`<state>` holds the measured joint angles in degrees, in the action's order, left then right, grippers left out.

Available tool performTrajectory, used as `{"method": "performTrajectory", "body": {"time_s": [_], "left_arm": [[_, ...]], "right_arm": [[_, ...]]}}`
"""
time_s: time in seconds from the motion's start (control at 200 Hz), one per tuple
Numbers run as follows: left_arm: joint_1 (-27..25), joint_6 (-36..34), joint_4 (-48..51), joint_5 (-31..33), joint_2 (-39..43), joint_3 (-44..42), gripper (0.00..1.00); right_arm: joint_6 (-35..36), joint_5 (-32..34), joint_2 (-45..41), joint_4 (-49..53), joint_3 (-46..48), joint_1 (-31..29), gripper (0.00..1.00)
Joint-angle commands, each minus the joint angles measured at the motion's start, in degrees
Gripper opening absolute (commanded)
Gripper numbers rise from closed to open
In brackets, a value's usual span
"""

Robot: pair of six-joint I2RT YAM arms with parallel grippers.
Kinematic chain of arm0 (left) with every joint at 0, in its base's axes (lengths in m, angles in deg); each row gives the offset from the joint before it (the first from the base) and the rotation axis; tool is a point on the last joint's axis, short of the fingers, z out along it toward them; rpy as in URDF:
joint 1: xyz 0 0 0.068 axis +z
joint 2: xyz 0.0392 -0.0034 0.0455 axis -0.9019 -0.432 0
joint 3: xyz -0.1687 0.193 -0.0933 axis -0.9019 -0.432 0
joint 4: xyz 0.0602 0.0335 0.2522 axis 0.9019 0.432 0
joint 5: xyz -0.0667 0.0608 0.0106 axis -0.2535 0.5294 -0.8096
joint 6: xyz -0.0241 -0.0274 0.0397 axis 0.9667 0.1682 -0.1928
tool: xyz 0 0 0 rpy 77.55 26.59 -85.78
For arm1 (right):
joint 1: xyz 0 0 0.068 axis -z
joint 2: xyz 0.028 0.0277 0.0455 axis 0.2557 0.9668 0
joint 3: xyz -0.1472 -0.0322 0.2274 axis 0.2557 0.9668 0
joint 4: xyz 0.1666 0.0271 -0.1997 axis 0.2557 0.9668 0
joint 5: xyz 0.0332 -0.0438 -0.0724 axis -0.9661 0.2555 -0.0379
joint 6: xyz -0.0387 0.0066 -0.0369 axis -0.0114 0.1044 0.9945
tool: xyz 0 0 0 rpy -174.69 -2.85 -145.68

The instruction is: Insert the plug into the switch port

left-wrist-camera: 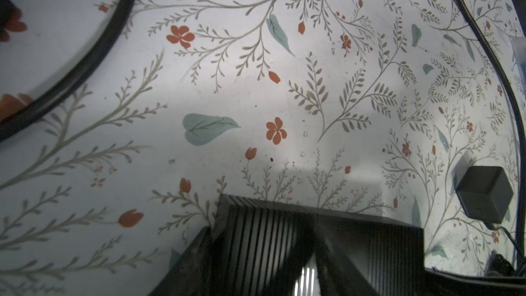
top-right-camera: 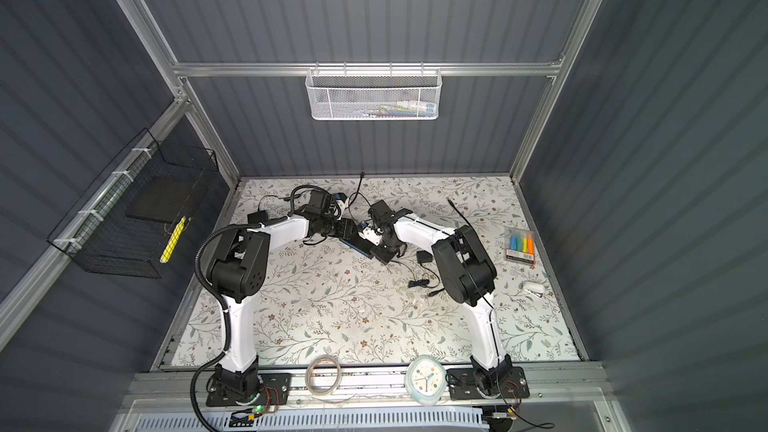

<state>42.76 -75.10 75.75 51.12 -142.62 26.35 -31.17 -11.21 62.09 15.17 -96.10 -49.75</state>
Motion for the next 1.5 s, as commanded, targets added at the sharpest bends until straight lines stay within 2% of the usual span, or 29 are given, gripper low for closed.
{"method": "performTrajectory", "body": {"time_s": [0.0,0.46,0.62,1.141,1.491], "left_arm": [[0.11,-0.72,0.61,-2.4,-2.08,1.19,0.58],[0.05,1.3,-1.99,-4.42,-2.18,-1.37,0.57],[-0.05,1.9,-2.82,-5.1,-2.31,-4.6,0.57],[-1.64,3.33,-4.35,-4.12,-2.96,-6.94,0.57],[-2.32,4.39,-5.89,-4.51,-3.47,-7.94,0.56]], "right_arm": [[-1.23,-0.03,1.32,-0.39,-1.51,-0.48,0.02],[-7.54,1.67,1.12,-3.96,-2.23,-0.97,0.0],[-9.25,0.72,1.11,-5.17,-2.44,-1.18,0.0],[-15.29,1.49,3.66,-3.95,-6.63,-2.25,0.0],[-21.45,3.3,3.05,-3.45,-5.97,-2.88,0.0]]}}
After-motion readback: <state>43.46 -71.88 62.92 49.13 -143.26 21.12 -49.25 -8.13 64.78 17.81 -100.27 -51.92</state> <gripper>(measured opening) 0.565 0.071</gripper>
